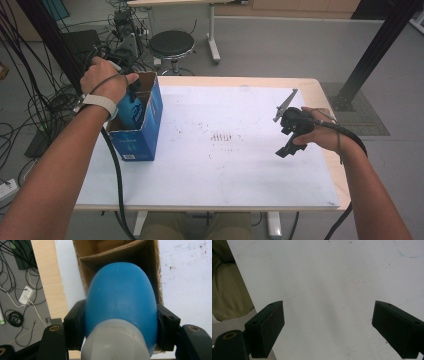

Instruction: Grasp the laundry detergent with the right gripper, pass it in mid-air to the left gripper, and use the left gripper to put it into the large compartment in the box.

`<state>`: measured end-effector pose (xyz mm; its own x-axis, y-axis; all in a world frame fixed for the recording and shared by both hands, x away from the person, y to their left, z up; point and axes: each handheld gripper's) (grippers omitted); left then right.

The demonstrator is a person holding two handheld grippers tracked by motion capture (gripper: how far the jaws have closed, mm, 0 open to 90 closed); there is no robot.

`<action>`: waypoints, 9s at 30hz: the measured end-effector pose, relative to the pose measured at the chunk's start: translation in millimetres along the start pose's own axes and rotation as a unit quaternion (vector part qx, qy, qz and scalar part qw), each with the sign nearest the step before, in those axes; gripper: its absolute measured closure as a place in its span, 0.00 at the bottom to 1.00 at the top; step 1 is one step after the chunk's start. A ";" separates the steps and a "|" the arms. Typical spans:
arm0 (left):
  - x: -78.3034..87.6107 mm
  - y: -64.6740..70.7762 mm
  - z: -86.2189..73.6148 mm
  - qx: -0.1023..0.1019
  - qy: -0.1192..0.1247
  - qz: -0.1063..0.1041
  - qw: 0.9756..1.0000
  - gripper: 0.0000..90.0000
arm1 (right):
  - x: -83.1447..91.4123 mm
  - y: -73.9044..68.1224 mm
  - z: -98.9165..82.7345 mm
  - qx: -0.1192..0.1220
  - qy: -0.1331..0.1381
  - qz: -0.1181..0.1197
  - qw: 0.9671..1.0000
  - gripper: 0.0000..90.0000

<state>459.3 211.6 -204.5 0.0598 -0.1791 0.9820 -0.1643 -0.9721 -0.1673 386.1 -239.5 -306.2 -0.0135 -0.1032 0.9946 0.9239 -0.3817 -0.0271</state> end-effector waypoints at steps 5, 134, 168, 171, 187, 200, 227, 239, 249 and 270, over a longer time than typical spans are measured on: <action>-7.4 -0.3 0.1 0.001 -0.001 0.001 1.000 0.42 | -1.0 -0.2 1.8 0.002 -0.001 0.000 1.000 0.12; -61.2 11.5 6.2 -0.028 -0.016 -0.005 0.999 0.42 | -11.8 -3.5 -7.5 -0.014 -0.003 0.006 1.000 0.12; -61.4 9.8 6.0 -0.027 -0.008 -0.013 1.000 0.42 | -13.9 -4.0 -4.7 -0.010 -0.006 0.007 1.000 0.12; -61.2 10.1 6.1 -0.030 -0.008 -0.012 0.999 0.42 | -14.1 -4.1 -5.1 -0.011 -0.006 0.007 1.000 0.12; -63.2 7.8 5.8 -0.032 0.003 -0.019 0.999 0.36 | -15.5 -5.3 -7.1 -0.013 -0.004 0.010 1.000 0.11; -61.4 -0.6 2.1 -0.037 0.012 -0.040 0.998 0.27 | -15.9 -5.9 -7.3 -0.014 -0.006 0.010 1.000 0.11; -1.3 -5.6 -9.4 -0.072 0.059 -0.083 0.992 0.11 | -8.9 -8.3 -8.1 -0.014 -0.008 0.005 1.000 0.11; 54.6 11.6 -18.0 -0.152 0.102 -0.062 0.981 0.09 | -4.3 -9.1 -13.2 -0.020 -0.011 0.002 1.000 0.11; 85.7 39.8 -20.8 -0.198 0.124 -0.056 0.971 0.10 | -1.6 -8.8 -15.6 -0.023 -0.012 0.002 1.000 0.11; 98.7 93.9 -23.0 -0.360 0.142 -0.061 0.920 0.10 | 3.2 -10.4 -21.0 -0.030 -0.012 -0.001 0.999 0.11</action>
<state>427.1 106.1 -121.2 -0.1210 0.0707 0.9901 -0.7891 -0.6120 -0.0528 368.4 -255.1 -304.8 -0.0051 -0.0808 0.9967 0.8995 -0.4359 -0.0308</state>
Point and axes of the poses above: each handheld gripper's, and its own axes: x roughly backward along the jaws, z roughly out of its top, y roughly to its right, and after that the axes turned 11 degrees about -y, right-handed
